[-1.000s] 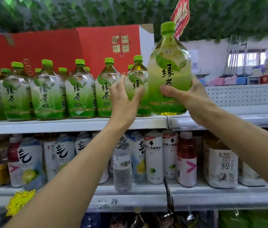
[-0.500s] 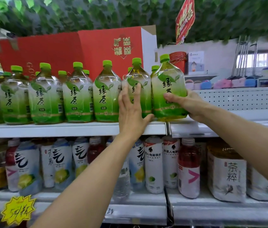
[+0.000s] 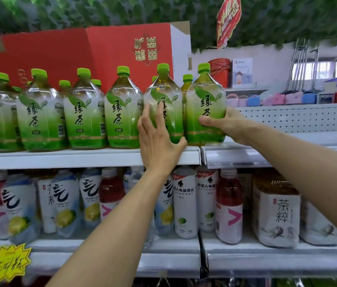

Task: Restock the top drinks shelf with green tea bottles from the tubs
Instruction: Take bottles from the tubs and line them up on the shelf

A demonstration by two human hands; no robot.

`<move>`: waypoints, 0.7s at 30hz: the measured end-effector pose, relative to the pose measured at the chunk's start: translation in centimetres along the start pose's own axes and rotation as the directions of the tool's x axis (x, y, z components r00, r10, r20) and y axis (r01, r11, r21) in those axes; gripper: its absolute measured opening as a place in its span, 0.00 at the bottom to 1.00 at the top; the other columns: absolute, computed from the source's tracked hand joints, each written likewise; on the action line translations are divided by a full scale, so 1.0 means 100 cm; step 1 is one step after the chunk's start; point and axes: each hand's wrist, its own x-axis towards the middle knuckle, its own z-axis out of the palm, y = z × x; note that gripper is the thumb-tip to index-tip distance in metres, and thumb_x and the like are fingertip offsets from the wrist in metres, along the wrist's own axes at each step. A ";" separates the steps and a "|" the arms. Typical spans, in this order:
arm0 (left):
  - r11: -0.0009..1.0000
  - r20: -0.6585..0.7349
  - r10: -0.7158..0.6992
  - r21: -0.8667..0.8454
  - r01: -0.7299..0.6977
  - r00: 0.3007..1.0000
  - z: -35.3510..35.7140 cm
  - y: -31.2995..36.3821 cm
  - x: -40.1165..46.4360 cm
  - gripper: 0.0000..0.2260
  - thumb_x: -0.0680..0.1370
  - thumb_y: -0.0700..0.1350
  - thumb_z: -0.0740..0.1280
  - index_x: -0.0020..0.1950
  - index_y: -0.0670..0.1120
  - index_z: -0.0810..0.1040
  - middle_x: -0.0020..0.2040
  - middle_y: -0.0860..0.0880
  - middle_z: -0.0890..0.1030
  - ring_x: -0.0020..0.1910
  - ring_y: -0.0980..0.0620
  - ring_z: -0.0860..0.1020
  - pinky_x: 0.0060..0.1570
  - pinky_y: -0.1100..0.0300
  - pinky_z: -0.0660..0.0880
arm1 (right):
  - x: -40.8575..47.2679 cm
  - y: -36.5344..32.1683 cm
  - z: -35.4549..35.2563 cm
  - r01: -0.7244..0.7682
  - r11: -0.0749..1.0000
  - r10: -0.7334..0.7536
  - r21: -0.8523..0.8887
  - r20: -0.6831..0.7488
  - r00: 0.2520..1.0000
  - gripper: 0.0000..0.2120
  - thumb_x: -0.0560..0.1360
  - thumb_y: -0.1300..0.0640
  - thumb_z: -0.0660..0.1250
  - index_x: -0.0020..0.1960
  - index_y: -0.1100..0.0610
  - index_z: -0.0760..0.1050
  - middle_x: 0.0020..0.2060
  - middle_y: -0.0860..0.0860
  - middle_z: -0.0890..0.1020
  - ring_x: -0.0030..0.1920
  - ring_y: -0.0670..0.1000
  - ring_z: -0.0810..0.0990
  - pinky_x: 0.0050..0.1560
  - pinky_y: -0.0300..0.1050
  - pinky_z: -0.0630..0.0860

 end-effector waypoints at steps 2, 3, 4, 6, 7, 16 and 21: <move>1.000 0.050 0.001 -0.005 -0.001 0.999 -0.005 -0.001 0.000 0.45 0.73 0.55 0.75 0.82 0.52 0.52 0.82 0.46 0.49 0.79 0.44 0.52 0.78 0.50 0.57 | -0.006 -0.004 0.006 -0.023 0.992 0.011 -0.123 -0.093 0.996 0.35 0.65 0.43 0.79 0.65 0.56 0.72 0.54 0.51 0.84 0.55 0.52 0.83 0.62 0.54 0.78; 1.000 0.089 0.006 -0.008 -0.005 0.996 -0.009 -0.003 -0.002 0.44 0.74 0.56 0.74 0.82 0.52 0.50 0.82 0.46 0.47 0.79 0.44 0.50 0.78 0.50 0.55 | -0.010 -0.005 0.010 -0.037 0.978 0.006 -0.204 -0.153 0.988 0.40 0.64 0.41 0.78 0.68 0.57 0.67 0.57 0.52 0.81 0.58 0.53 0.80 0.64 0.56 0.76; 1.000 0.133 0.014 -0.009 -0.013 0.991 -0.014 -0.004 -0.006 0.43 0.76 0.57 0.72 0.83 0.52 0.49 0.82 0.47 0.45 0.80 0.45 0.48 0.78 0.50 0.53 | -0.020 -0.007 0.016 -0.056 0.958 -0.003 -0.283 -0.204 0.979 0.42 0.66 0.43 0.77 0.71 0.57 0.62 0.61 0.53 0.78 0.61 0.54 0.77 0.66 0.57 0.73; 0.998 0.224 0.043 0.024 -0.049 0.974 -0.028 -0.006 -0.020 0.40 0.79 0.60 0.66 0.83 0.52 0.47 0.83 0.47 0.44 0.81 0.46 0.44 0.80 0.48 0.47 | -0.045 -0.008 0.030 -0.046 0.909 -0.076 -0.415 -0.273 0.959 0.41 0.72 0.48 0.74 0.76 0.58 0.56 0.66 0.57 0.70 0.67 0.57 0.71 0.70 0.58 0.68; 0.996 0.251 0.065 0.047 -0.080 0.966 -0.035 -0.008 -0.030 0.39 0.79 0.61 0.65 0.83 0.51 0.48 0.83 0.47 0.44 0.81 0.47 0.43 0.80 0.48 0.43 | -0.062 -0.007 0.036 -0.019 0.880 -0.133 -0.474 -0.285 0.949 0.40 0.73 0.48 0.72 0.77 0.58 0.55 0.68 0.57 0.68 0.68 0.58 0.69 0.70 0.58 0.67; 0.990 0.244 0.140 -0.025 -0.138 0.960 -0.099 -0.055 -0.138 0.28 0.78 0.55 0.69 0.75 0.45 0.69 0.69 0.45 0.74 0.68 0.45 0.71 0.68 0.46 0.70 | -0.199 0.035 0.117 0.197 0.670 -0.417 -0.716 -0.144 0.897 0.27 0.76 0.50 0.70 0.71 0.56 0.69 0.64 0.55 0.75 0.63 0.57 0.74 0.54 0.54 0.75; 0.997 0.503 -0.044 -0.033 0.070 0.863 -0.128 -0.110 -0.216 0.24 0.80 0.55 0.67 0.73 0.49 0.71 0.67 0.50 0.75 0.66 0.47 0.74 0.59 0.48 0.74 | -0.259 0.085 0.174 0.197 0.675 -0.300 -0.711 -0.021 0.954 0.21 0.77 0.49 0.67 0.66 0.57 0.73 0.59 0.55 0.78 0.55 0.59 0.79 0.44 0.50 0.76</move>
